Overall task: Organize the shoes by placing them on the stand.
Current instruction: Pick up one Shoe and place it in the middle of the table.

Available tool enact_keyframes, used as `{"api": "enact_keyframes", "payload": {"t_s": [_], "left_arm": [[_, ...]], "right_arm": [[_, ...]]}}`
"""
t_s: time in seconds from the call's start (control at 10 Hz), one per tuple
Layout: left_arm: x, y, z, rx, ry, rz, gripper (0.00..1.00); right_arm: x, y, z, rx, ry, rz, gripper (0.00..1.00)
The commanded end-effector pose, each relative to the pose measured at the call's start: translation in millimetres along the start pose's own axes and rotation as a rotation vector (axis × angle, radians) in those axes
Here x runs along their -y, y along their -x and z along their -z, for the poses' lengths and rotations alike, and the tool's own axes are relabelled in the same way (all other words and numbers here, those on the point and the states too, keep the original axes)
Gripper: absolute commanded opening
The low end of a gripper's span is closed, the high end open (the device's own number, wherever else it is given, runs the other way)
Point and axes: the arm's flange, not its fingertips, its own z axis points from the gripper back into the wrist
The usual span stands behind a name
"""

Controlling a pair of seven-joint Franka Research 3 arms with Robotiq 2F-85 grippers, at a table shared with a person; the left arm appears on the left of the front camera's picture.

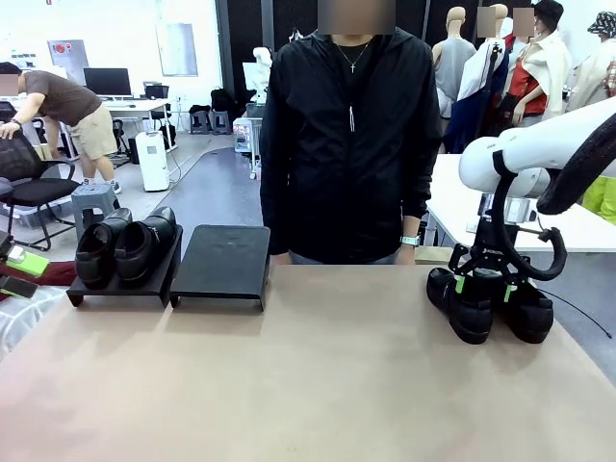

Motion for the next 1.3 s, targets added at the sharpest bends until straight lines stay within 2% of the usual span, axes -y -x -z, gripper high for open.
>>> {"api": "enact_keyframes", "payload": {"t_s": [0.0, 0.1, 0.3, 1.2], "left_arm": [[-1, 1, -2, -0.011, -0.004, 0.006, 1.0], [-1, 1, -2, -0.011, -0.004, 0.006, 1.0], [-1, 1, -2, -0.011, -0.004, 0.006, 1.0], [-1, 1, -2, -0.011, -0.004, 0.006, 1.0]], "right_arm": [[0, -6, -1, 0.019, -0.021, 0.03, 1.0], [2, -7, 0, 0.012, -0.024, 0.032, 1.0], [7, -8, -1, 0.018, -0.059, 0.045, 0.0], [10, -12, 12, 0.034, -0.036, 0.113, 0.0]]}}
